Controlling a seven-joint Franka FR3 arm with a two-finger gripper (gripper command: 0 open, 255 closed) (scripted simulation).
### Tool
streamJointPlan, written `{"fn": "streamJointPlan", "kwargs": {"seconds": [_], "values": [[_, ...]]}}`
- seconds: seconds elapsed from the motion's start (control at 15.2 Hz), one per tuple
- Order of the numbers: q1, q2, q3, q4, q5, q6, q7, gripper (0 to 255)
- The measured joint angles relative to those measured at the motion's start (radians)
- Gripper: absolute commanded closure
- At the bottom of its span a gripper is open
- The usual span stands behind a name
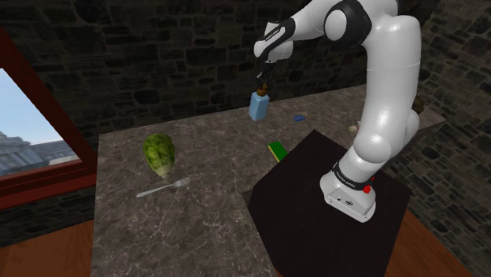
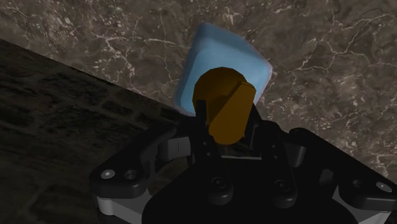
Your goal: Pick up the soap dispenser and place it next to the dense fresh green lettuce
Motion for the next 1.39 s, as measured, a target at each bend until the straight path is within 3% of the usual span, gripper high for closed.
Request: {"fn": "streamJointPlan", "kwargs": {"seconds": [1.39], "values": [[0.022, -0.163, -0.029, 0.063, -0.051, -0.222, 0.031, 255]]}}
